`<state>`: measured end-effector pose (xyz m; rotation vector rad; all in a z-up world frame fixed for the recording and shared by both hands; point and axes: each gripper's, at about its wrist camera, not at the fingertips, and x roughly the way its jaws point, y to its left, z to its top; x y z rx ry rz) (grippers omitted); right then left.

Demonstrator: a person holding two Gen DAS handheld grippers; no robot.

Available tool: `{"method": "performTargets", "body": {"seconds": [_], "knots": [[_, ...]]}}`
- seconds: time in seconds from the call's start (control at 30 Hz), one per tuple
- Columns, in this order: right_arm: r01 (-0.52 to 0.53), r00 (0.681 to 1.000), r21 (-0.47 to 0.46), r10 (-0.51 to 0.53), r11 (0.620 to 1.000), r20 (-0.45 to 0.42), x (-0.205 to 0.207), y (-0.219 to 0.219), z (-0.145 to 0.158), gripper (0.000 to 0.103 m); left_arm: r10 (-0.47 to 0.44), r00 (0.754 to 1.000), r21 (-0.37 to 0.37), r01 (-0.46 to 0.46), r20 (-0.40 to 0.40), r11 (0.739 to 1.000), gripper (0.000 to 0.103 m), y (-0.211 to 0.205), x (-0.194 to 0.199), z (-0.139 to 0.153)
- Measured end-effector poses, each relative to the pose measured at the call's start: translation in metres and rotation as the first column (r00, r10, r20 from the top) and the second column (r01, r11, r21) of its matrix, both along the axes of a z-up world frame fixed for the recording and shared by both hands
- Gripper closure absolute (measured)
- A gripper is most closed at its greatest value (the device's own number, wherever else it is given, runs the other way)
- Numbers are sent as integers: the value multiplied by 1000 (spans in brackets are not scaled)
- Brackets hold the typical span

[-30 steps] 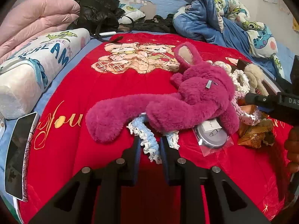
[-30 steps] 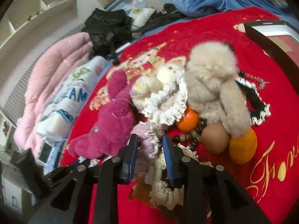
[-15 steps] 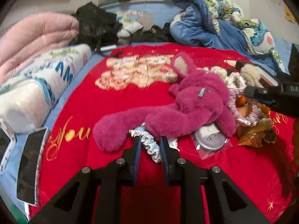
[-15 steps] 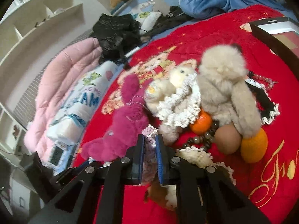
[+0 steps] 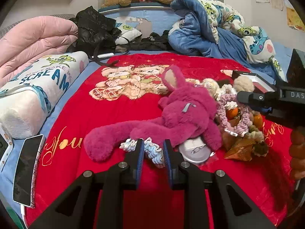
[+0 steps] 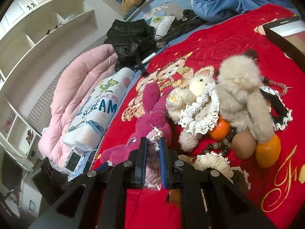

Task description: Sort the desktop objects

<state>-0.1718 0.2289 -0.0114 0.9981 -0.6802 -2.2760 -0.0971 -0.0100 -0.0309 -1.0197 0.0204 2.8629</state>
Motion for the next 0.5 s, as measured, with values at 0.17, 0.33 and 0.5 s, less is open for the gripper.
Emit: {"method": "performTargets", "body": {"seconds": [0.17,0.33,0.5], "knots": [[15,1000,-17,-15,1000,-9,3,6,5,90,-29,1000,7,29,-6,1000,81,19,1,4],[31,999,-34,-32,999,-19,7,15,11,90,-68,998,12,69,-13,998,81,41,1,8],[43,999,-40,-45,998,-29,13,27,17,90,-97,995,16,97,-17,995,81,61,3,11]]}}
